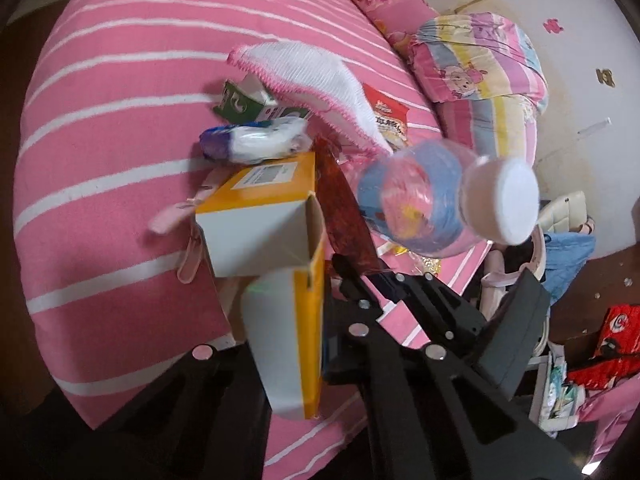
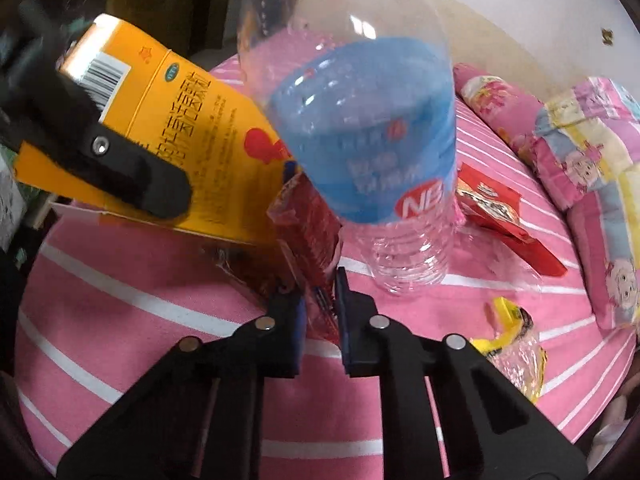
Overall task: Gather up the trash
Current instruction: 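Grasp the orange medicine box with the left tool while the right tool grasps the red wrapper, then carry the orange box and red wrapper in both tools toward the wastebasket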
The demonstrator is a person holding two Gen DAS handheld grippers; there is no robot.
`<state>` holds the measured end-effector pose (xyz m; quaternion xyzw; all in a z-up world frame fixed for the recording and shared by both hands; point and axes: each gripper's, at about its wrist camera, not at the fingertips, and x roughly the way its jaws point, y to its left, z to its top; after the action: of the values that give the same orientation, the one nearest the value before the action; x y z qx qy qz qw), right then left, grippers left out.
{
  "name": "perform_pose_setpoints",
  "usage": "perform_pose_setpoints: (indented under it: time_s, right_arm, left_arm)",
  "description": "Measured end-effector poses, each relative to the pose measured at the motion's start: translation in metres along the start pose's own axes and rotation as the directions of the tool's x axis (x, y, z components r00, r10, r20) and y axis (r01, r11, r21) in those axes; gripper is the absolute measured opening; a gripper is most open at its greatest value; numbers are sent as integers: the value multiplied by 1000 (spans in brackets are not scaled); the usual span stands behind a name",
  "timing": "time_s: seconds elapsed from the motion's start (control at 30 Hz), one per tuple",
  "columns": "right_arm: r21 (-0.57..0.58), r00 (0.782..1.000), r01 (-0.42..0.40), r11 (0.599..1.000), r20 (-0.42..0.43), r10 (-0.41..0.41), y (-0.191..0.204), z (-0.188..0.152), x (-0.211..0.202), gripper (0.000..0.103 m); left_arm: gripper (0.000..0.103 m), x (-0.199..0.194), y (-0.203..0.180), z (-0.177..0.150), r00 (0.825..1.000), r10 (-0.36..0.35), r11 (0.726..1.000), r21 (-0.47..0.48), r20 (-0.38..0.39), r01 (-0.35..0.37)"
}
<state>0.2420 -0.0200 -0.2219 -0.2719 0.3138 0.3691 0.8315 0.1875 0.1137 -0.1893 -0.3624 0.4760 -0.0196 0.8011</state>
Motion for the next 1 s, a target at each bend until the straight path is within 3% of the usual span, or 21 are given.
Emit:
perform_pose_setpoints:
  time_s: [0.17,0.37,0.73,1.0]
  right_arm:
    - [137,999,-47,989,6,47,-16,-6,-23,12]
    - [296,988,-152,943,9,157,-19,-22,-51,13]
    - [412,963,-241,879,-7,268,18,-56,-76,13]
    - [396,974,-213,893,22,223,28,-50,-105,13]
  left_arm:
    - [1,-13,-7,-6,1000,-11,1000,29,28,10]
    - [1,-33,-8,-24,999,-15,999,34,49,13]
    - [1,-64,-7,-50,997,-10,1000,20,75,9]
    - [1,-91,-9,-66,994,-20,1000,23,107,18]
